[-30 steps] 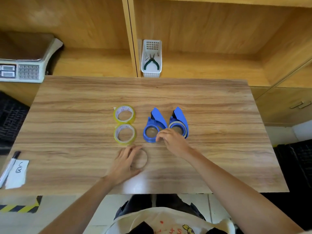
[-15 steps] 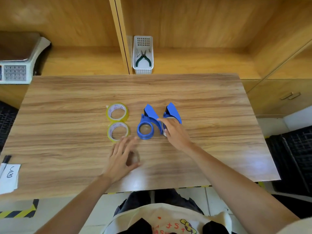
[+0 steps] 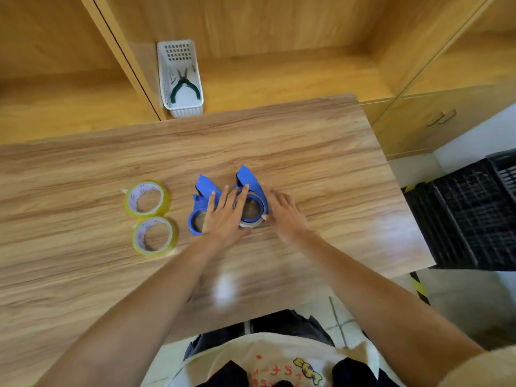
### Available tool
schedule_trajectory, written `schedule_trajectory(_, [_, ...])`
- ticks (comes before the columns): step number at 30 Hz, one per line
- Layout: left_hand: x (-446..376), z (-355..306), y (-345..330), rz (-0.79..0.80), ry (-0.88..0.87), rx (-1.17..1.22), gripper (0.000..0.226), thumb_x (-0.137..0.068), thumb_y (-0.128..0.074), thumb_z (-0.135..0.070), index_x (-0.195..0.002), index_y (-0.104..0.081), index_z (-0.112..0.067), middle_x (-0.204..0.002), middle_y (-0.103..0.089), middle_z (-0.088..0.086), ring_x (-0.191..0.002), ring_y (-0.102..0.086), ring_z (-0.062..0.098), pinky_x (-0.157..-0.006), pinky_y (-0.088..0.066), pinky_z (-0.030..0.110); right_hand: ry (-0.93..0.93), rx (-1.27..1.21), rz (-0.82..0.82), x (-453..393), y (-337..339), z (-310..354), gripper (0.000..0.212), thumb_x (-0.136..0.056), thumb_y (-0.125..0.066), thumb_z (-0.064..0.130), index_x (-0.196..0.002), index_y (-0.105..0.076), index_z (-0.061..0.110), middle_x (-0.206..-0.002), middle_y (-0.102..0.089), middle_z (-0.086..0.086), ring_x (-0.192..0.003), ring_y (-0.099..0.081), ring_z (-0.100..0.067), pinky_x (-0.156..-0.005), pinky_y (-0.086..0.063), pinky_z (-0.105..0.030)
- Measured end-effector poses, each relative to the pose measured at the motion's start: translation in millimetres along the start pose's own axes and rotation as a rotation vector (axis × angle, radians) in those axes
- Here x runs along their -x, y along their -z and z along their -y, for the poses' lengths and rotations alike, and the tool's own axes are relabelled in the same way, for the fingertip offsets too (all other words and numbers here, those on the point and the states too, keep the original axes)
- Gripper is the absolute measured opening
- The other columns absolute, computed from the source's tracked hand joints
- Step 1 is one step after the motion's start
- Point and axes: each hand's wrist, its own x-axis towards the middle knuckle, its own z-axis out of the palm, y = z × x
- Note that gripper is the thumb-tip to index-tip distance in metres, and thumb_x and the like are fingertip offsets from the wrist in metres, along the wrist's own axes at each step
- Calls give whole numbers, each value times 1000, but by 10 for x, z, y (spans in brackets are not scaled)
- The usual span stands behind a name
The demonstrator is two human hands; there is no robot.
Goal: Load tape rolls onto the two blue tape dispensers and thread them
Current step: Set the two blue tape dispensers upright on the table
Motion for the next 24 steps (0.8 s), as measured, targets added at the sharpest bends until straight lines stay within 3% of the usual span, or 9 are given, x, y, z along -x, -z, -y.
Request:
schedule_trajectory(4, [-126,-77,-24,-4,1,44,105,-84,-54,-65,-155,7,-17,-153,-34,9,-146,-24,24,-118,-8,55,18,4,42,-27,0,-24,74,-96,-53,26,-156,-10,33,-154,-35,3,-143,-27,-24,-109,-35,-49])
schedule_trajectory(9, [-170,-81,-63,-93,-32,40,101,-84,-55,-65,-156,-3,-16,-139,-51,11,-133,-47,27,-118,-13,57,61,49,55,-57,48,-104,71,-99,-47,28,-156,-7,33,-150,-41,2,-142,-29,-23,-110,-34,-46])
schedule_trajectory(15, [-170,-23,2,-31,-77,-71,105,-85,-53,-63,-155,9,-16,-146,-43,11,-128,-51,25,-120,-4,53,55,141,-31,-120,150,-242,66,-101,-42,19,-155,-9,36,-144,-49,1,-135,-39,-24,-106,-35,-42])
schedule_trajectory(20, [-185,-28,19,-24,-87,-13,109,-84,-57,-62,-154,13,-18,-149,-41,11,-129,-52,23,-120,-1,50,41,131,-11,-144,179,-271,64,-103,-43,21,-155,-10,39,-144,-48,1,-135,-40,-23,-105,-37,-41])
schedule_trajectory(24, [-183,-30,27,-107,-127,77,110,-80,-62,-61,-155,6,-19,-140,-49,10,-128,-52,25,-120,-4,48,44,80,9,-145,224,-251,58,-103,-41,26,-154,-15,39,-145,-47,1,-136,-38,-24,-106,-37,-44])
